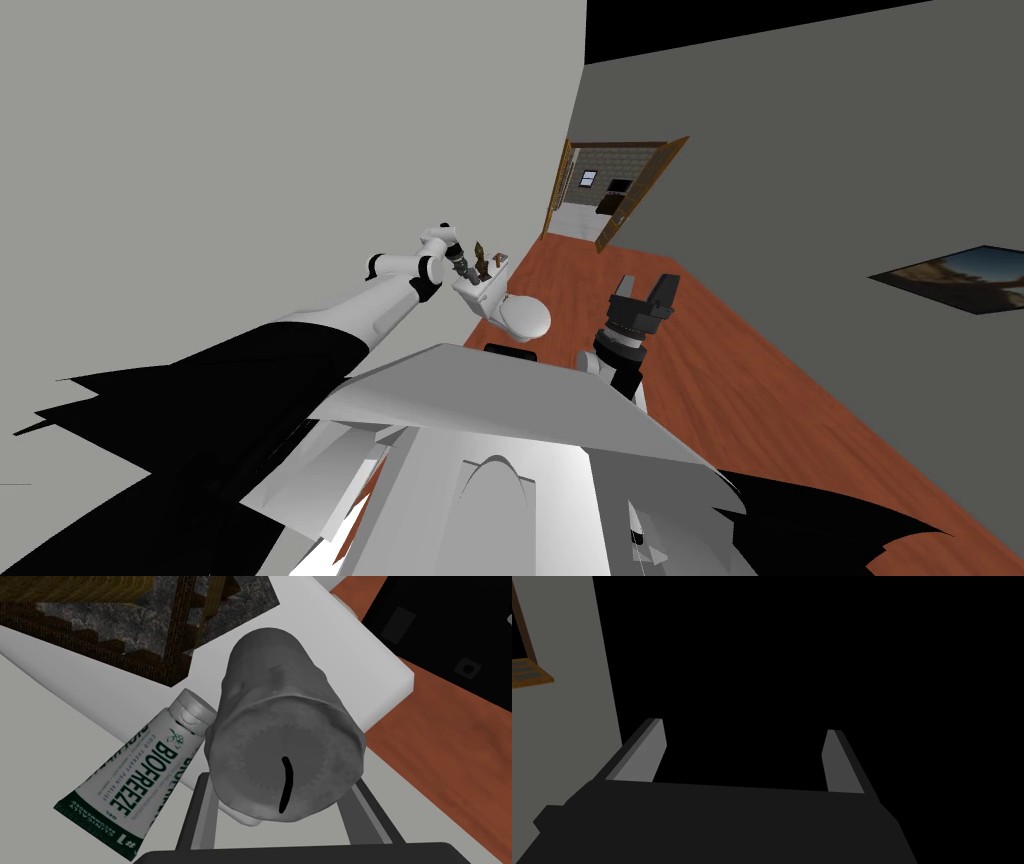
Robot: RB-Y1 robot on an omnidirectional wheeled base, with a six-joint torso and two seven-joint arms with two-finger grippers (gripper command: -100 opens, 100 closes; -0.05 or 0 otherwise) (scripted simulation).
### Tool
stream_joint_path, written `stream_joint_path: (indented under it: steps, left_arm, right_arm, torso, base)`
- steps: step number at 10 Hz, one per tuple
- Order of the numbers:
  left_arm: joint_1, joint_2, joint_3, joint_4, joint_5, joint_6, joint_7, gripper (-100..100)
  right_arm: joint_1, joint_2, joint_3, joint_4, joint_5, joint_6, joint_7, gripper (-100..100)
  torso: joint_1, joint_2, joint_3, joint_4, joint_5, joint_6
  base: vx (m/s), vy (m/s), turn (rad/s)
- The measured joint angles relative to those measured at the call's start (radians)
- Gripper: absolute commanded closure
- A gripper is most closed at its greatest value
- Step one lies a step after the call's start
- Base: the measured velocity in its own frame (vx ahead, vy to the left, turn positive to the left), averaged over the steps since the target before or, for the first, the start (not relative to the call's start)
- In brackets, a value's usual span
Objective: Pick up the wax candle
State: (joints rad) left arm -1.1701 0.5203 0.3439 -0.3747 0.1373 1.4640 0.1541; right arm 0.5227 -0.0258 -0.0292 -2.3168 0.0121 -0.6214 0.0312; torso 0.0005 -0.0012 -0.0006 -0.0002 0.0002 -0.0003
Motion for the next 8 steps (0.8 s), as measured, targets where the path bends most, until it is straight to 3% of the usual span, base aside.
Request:
stream_joint_path:
  steps: [1,2,3,5,7,8]
  left_arm:
    - [0.000,0.000,0.000,0.000,0.000,0.000,0.000,100]
    - [0.000,0.000,0.000,0.000,0.000,0.000,0.000,0]
    - [0.000,0.000,0.000,0.000,0.000,0.000,0.000,100]
    - [-0.034,0.016,-0.001,0.016,-0.004,0.017,-0.002,100]
    - [-0.031,0.017,0.000,0.000,-0.004,0.031,-0.001,100]
    - [-0.030,0.017,0.000,-0.002,-0.004,0.034,-0.001,0]
  right_arm:
    - [0.000,0.000,0.000,0.000,0.000,0.000,0.000,0]
    - [0.000,0.000,0.000,0.000,0.000,0.000,0.000,0]
    - [0.000,0.000,0.000,0.000,0.000,0.000,0.000,0]
    - [0.000,0.000,0.000,0.000,0.000,0.000,0.000,0]
    - [0.000,0.000,0.000,0.000,0.000,0.000,0.000,0]
    - [0.000,0.000,0.000,0.000,0.000,0.000,0.000,0]
  torso:
    - [0.000,0.000,0.000,0.000,0.000,0.000]
    - [0.000,0.000,0.000,0.000,0.000,0.000]
    - [0.000,0.000,0.000,0.000,0.000,0.000]
    - [-0.001,0.002,0.001,0.001,-0.001,0.000]
    - [-0.001,0.002,0.001,0.001,-0.001,0.000]
    - [-0.001,0.001,0.001,0.001,-0.001,0.000]
  base:
    - [0.000,0.000,0.000]
    - [0.000,0.000,0.000]
    - [-0.013,-0.002,-0.006]
    - [-0.018,-0.004,-0.001]
    - [-0.004,-0.001,0.000]
    - [0.000,0.000,0.000]
